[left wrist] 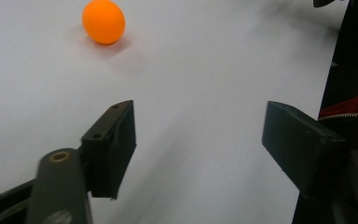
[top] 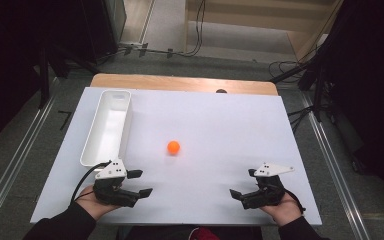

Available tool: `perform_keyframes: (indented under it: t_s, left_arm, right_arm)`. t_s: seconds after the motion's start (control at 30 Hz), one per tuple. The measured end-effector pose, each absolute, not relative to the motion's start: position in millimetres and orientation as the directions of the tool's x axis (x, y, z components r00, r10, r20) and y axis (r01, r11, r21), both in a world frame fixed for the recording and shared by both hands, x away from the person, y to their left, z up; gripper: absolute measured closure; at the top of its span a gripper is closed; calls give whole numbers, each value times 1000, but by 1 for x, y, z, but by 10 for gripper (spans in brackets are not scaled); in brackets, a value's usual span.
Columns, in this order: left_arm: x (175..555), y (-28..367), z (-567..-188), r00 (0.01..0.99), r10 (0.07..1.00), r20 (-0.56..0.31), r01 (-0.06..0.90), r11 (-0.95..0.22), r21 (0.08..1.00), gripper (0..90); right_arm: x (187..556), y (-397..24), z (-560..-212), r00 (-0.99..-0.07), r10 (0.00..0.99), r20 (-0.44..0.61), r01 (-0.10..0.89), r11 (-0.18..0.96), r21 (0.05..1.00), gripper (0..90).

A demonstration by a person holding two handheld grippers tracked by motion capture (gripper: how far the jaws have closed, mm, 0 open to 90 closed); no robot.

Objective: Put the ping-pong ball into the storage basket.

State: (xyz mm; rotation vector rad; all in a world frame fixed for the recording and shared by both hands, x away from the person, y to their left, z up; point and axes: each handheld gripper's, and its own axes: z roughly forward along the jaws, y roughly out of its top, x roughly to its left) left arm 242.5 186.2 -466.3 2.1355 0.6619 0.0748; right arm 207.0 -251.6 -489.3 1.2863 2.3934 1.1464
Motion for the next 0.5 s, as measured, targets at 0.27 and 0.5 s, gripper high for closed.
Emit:
perform_keyframes:
  t_s: [0.27, 0.5]
  left_arm:
    - [244, 184, -461, 848, 487, -209, 453, -463, 762, 186]
    - [245, 173, -458, 857, 468, -213, 442, -460, 770, 137]
  right_arm:
    - [207, -252, -490, -593, 785, 181, 639, 321, 699, 0]
    - [208, -252, -491, -591, 786, 181, 642, 322, 696, 0]
